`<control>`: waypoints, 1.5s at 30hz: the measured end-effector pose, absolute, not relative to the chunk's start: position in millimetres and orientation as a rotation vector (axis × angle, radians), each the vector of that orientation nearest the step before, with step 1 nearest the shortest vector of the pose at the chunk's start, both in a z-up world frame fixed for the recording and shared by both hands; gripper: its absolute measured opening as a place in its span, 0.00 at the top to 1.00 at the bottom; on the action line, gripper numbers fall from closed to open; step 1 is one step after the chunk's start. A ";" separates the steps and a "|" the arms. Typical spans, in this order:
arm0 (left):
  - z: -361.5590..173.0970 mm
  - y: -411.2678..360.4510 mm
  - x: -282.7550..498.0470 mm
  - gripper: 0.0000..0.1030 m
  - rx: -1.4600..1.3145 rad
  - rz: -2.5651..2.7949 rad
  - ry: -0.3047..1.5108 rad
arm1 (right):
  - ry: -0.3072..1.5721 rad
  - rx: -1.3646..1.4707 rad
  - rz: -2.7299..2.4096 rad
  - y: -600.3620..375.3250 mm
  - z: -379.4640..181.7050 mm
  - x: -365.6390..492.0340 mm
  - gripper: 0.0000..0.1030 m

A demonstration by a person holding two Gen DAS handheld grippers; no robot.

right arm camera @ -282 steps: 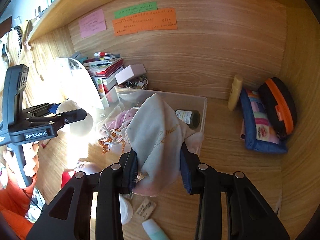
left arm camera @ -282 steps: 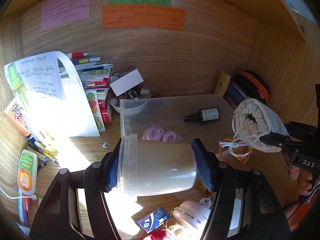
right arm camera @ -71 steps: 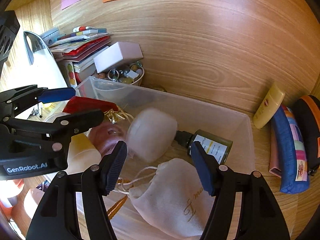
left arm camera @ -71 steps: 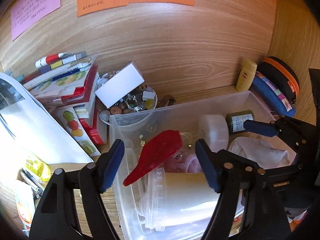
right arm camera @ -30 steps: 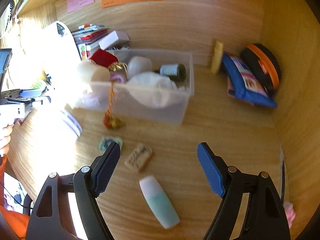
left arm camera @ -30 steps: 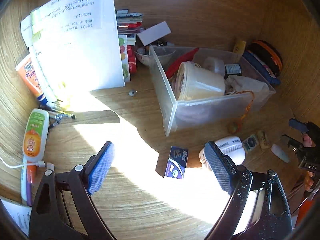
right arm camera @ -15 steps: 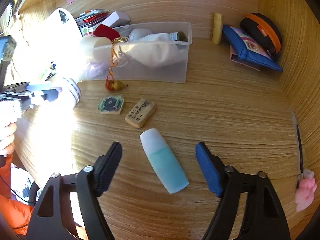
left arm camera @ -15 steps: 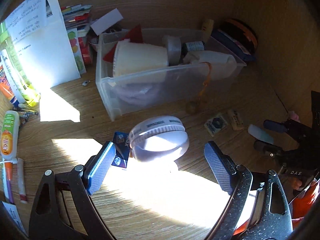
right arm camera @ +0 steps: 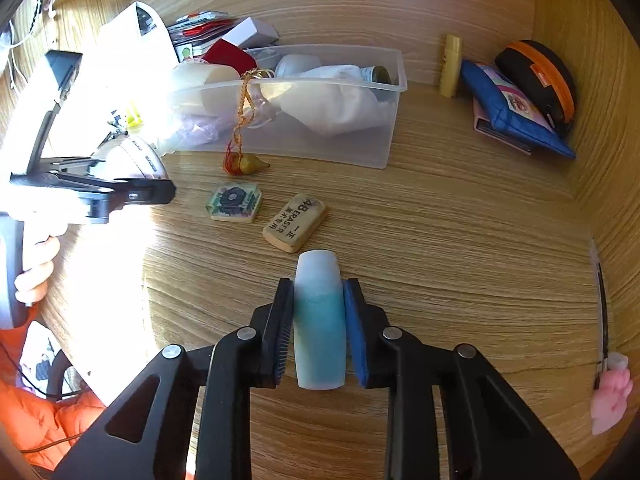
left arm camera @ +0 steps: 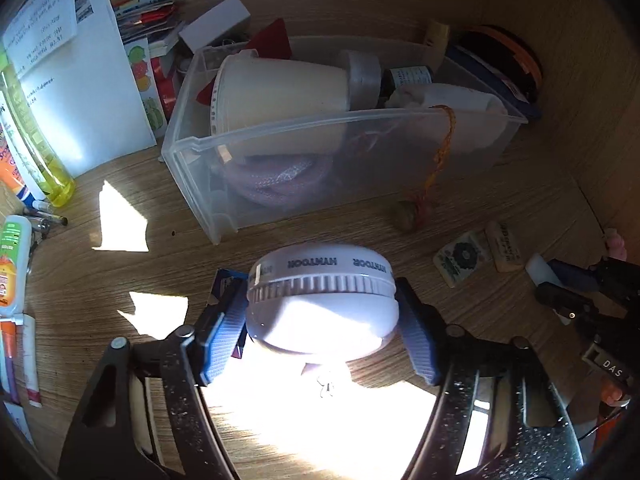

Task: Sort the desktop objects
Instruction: 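Grasp the light-blue lotion bottle with the right gripper while the left grasps the white round container, then carry the lotion bottle and white container into the clear box and release both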

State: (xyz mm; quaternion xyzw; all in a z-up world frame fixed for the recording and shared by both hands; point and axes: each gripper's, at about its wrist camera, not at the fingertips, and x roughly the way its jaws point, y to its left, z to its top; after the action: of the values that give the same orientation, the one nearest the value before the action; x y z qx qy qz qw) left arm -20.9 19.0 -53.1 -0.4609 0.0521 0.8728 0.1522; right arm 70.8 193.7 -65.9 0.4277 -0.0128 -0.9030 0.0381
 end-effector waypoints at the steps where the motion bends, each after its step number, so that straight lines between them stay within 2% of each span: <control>1: -52.6 18.3 -20.2 0.39 -1.322 2.497 0.141 | -0.040 1.312 -2.769 194.1 -65.7 70.3 0.78; 16: 1.5 9.8 -11.5 0.39 -1.112 2.551 0.045 | -0.191 1.148 -2.813 195.5 -24.2 59.2 0.78; 21: 19.4 10.2 -21.1 0.39 -1.034 2.577 -0.057 | -0.176 1.080 -2.819 182.8 -9.8 44.6 0.78; 27: 33.5 8.2 -33.6 0.39 -0.996 2.605 -0.091 | -0.131 1.029 -2.836 179.7 5.4 23.4 0.78; 45: 54.0 25.0 -109.6 0.39 -1.034 2.577 -0.074 | -0.040 0.956 -2.834 185.6 42.2 -50.2 0.78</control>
State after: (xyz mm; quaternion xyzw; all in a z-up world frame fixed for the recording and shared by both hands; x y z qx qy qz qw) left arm -109.6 25.0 54.0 -0.3662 -0.0263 0.9124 0.1810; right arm -50.2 185.6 42.2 0.3186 -0.0132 -0.9448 0.0753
